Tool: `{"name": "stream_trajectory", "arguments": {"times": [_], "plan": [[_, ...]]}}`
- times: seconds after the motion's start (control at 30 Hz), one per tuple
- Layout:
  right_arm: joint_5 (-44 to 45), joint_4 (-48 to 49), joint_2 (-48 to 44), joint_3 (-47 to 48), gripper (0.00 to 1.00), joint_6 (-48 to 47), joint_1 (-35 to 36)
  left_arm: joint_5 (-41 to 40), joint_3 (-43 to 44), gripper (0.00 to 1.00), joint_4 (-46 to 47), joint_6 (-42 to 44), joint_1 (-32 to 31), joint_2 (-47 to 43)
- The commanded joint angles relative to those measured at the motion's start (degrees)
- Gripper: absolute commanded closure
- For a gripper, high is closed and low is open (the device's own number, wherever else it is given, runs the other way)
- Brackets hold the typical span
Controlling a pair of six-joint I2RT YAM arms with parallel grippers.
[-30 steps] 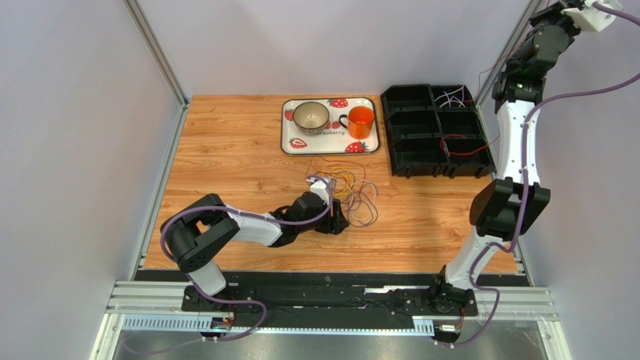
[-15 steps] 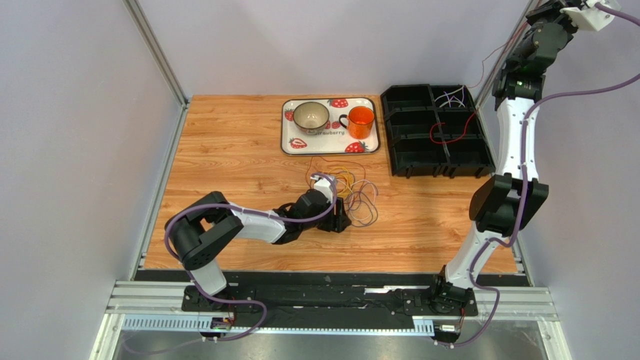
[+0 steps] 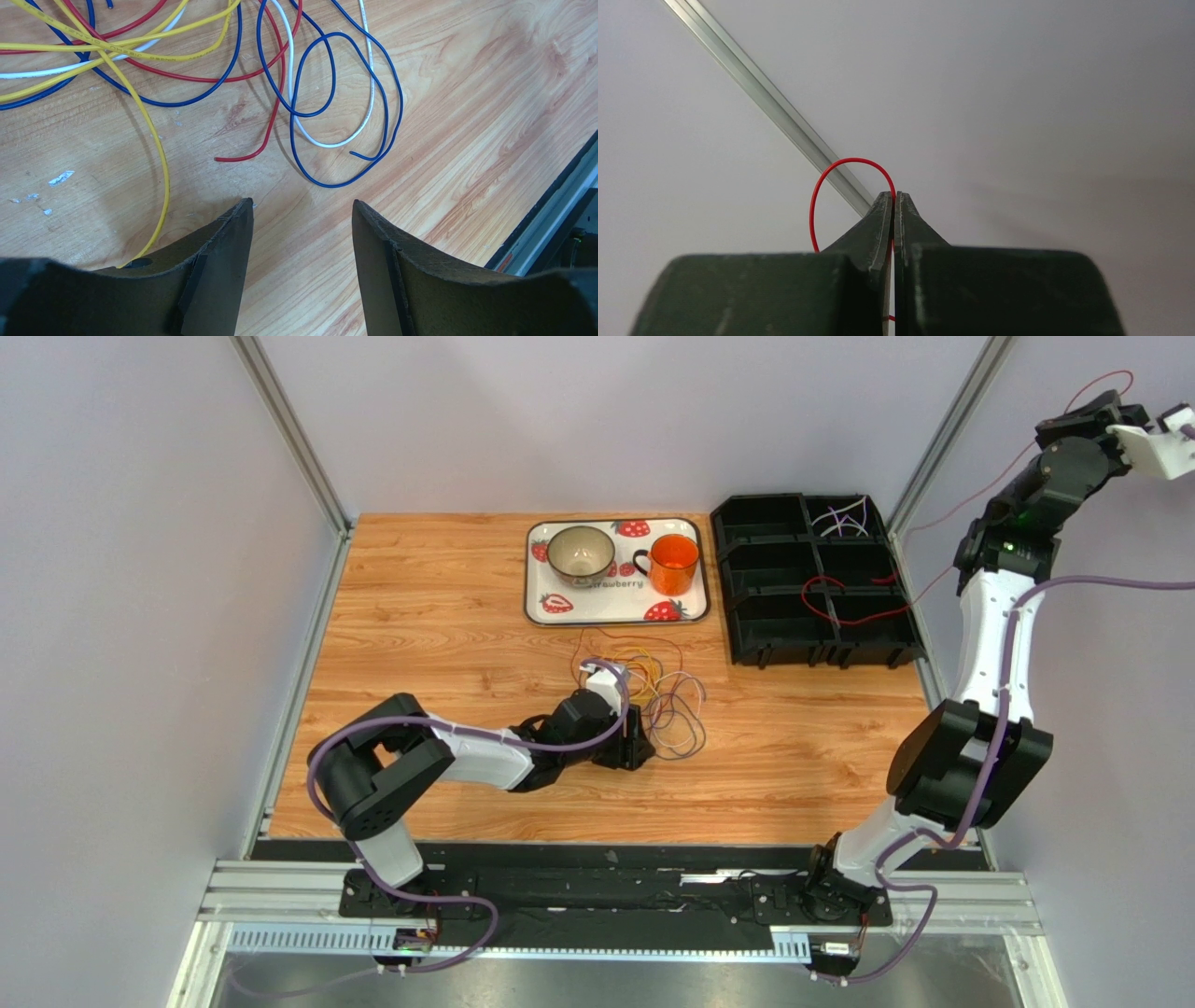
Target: Untangle the cables
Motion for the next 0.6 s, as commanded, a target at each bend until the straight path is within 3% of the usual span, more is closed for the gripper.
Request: {"name": "stream_trajectory", "arguments": {"times": [0.0,0.57], "plan": [[0.55,1.60,-5.46,-1.95,1.00,3.27,-0.72,0.05,-1.43,0.37,0.76,0.61,-0.32,-1.87],[-4.81,6.17,-4.49,-12.94,1.00,9.25,-1.08,0.14,-2.22,0.38,1.21,0.61,-0.32,-3.10]]}}
